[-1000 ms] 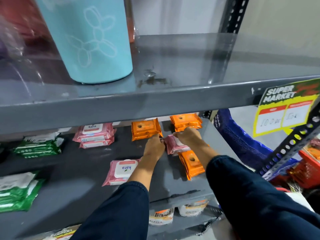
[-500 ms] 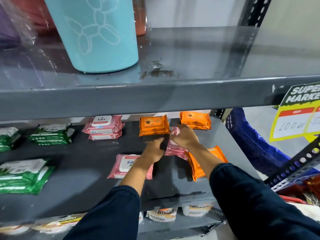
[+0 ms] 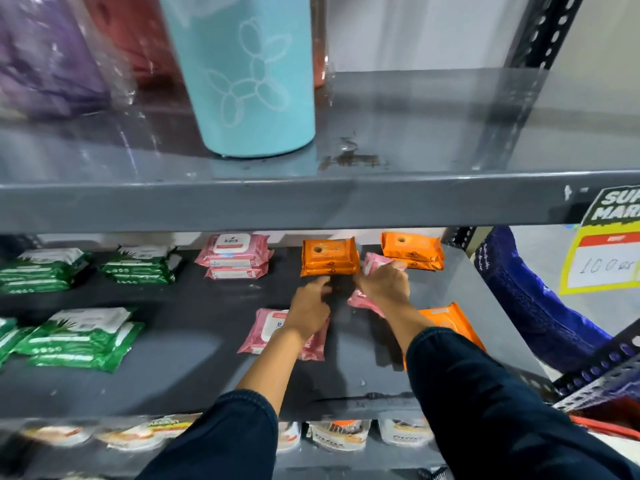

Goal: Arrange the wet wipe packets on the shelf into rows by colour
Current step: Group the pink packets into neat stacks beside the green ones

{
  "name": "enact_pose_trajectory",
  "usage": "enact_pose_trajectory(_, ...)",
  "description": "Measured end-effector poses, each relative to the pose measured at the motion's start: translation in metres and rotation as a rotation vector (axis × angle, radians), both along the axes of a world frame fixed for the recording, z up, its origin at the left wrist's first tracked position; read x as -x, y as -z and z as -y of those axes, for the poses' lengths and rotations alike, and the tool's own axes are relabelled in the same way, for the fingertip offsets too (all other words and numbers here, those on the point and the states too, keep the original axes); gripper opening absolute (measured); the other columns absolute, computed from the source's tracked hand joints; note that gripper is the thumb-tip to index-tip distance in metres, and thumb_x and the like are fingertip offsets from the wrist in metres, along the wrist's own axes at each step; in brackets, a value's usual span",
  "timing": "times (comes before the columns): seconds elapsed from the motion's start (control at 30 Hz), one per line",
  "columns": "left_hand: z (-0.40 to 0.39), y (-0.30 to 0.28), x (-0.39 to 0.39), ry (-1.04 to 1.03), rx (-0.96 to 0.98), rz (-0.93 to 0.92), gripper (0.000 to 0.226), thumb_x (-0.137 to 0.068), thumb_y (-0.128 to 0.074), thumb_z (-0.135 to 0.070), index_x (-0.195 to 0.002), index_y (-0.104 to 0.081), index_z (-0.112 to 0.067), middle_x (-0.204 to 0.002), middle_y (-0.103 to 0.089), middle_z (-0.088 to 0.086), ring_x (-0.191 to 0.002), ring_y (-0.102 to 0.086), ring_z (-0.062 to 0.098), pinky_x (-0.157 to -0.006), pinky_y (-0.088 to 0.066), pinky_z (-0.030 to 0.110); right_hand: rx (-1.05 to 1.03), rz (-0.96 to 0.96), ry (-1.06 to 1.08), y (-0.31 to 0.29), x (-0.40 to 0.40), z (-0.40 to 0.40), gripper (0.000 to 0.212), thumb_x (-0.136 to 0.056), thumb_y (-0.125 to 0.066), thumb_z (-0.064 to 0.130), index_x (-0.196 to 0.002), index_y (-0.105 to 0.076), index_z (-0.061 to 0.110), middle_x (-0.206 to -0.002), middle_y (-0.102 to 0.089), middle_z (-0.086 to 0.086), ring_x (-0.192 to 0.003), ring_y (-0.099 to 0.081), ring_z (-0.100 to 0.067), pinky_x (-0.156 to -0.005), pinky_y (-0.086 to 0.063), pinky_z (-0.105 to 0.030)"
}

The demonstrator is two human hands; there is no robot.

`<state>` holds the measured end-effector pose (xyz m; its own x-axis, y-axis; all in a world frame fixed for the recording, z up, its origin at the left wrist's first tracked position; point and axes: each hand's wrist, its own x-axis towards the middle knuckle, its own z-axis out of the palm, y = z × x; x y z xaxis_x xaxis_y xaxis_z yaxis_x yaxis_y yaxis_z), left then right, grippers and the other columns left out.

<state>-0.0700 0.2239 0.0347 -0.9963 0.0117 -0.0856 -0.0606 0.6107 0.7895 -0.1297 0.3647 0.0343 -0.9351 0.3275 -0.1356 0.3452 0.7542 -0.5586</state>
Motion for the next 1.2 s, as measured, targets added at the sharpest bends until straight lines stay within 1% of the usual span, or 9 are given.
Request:
enact_pose_trajectory(0.13,0.022,-0.007,-0.003,-0.044,0.062,-0.084,0.059,-0.082,-0.041,0.016,-0.132,-0.05,-0.015,-0.127,-0.061,0.014,-0.12,-0.055,0.031,-0.103,-0.045,0.043,0.147,-0.041,-0.035,-0.04,-0.005,0.005,0.079,-0.07,-0.075,0.034,-0.127,-0.039,-0.007,-0.121,-0.054,-0.017,-0.109,-0.058,-0.032,-0.082,-0.051,-0.032)
enact_pose_trajectory(0.23,0.044,-0.021,-0.014,-0.086,0.168,-0.134,0.057,-0.088,-0.048,0.005,-0.139,-0.039,-0.017,-0.139,-0.05,0.014,-0.127,-0.047,0.034,-0.107,-0.039,0.04,0.061,-0.007,-0.219,-0.067,-0.016,0.031,0.052,-0.069,-0.074,0.037,-0.107,-0.063,0.003,-0.098,-0.062,-0.01,-0.094,-0.063,-0.028,-0.062,-0.047,-0.025)
enact_pose_trajectory(0.4,0.102,-0.027,-0.036,-0.1,0.28,-0.271,0.069,-0.084,-0.054,0.003,-0.145,-0.027,-0.014,-0.155,-0.027,0.008,-0.134,-0.04,0.029,-0.108,-0.038,0.037,-0.038,0.053,-0.572,-0.082,-0.041,0.093,0.046,-0.069,-0.077,0.028,-0.109,-0.061,0.011,-0.106,-0.068,-0.008,-0.079,-0.06,-0.02,-0.05,-0.039,-0.019)
enact_pose_trajectory(0.5,0.152,-0.023,-0.055,-0.098,0.291,-0.254,0.075,-0.078,-0.066,0.001,-0.143,-0.032,-0.014,-0.155,-0.027,0.007,-0.137,-0.037,0.027,-0.109,-0.039,0.037,0.054,0.065,-0.725,-0.072,-0.053,0.131,0.054,-0.068,-0.077,0.013,-0.118,-0.057,0.011,-0.093,-0.069,-0.005,-0.062,-0.061,-0.011,-0.046,-0.045,-0.018)
enact_pose_trajectory(0.57,0.183,-0.017,-0.066,-0.09,0.28,-0.229,0.079,-0.074,-0.074,-0.003,-0.142,-0.035,-0.014,-0.152,-0.032,0.008,-0.138,-0.035,0.025,-0.113,-0.032,0.032,0.02,0.071,-0.801,-0.069,-0.062,0.156,0.065,-0.068,-0.077,0.011,-0.128,-0.051,0.01,-0.1,-0.065,-0.002,-0.072,-0.063,-0.01,-0.061,-0.053,-0.018)
enact_pose_trajectory(0.67,0.225,-0.008,-0.079,-0.079,0.232,-0.22,0.073,-0.072,-0.076,-0.002,-0.137,-0.044,-0.012,-0.146,-0.044,0.008,-0.134,-0.041,0.022,-0.112,-0.029,0.026,-0.088,0.045,-0.898,-0.063,-0.069,0.195,0.08,-0.068,-0.079,0.018,-0.139,-0.041,0.014,-0.133,-0.05,-0.007,-0.114,-0.053,-0.022,-0.095,-0.046,-0.027)
enact_pose_trajectory(0.9,0.257,0.022,-0.082,-0.048,0.219,-0.157,0.043,-0.082,-0.063,0.001,-0.123,-0.06,-0.013,-0.131,-0.061,0.006,-0.117,-0.059,0.022,-0.103,-0.046,0.035,-0.071,0.153,-0.862,-0.025,-0.07,0.235,0.075,-0.067,-0.078,0.014,-0.135,-0.046,0.018,-0.121,-0.062,-0.003,-0.106,-0.061,-0.021,-0.083,-0.048,-0.024)
enact_pose_trajectory(1.03,0.257,0.038,-0.082,-0.029,0.186,-0.124,0.043,-0.084,-0.06,0.001,-0.123,-0.06,-0.015,-0.133,-0.059,0.002,-0.121,-0.056,0.018,-0.108,-0.041,0.031,-0.176,0.182,-0.839,-0.001,-0.072,0.235,0.085,-0.072,-0.077,0.023,-0.144,-0.032,0.018,-0.146,-0.044,-0.009,-0.132,-0.043,-0.027,-0.108,-0.037,-0.031)
enact_pose_trajectory(1.2,0.255,0.044,-0.074,-0.036,0.205,-0.145,0.039,-0.086,-0.059,0.0,-0.123,-0.06,-0.012,-0.135,-0.057,0.004,-0.123,-0.054,0.022,-0.11,-0.038,0.032,-0.333,0.174,-0.906,-0.006,-0.071,0.23,0.09,-0.077,-0.073,0.027,-0.148,-0.019,0.015,-0.157,-0.024,-0.009,-0.144,-0.023,-0.028,-0.119,-0.019,-0.039)
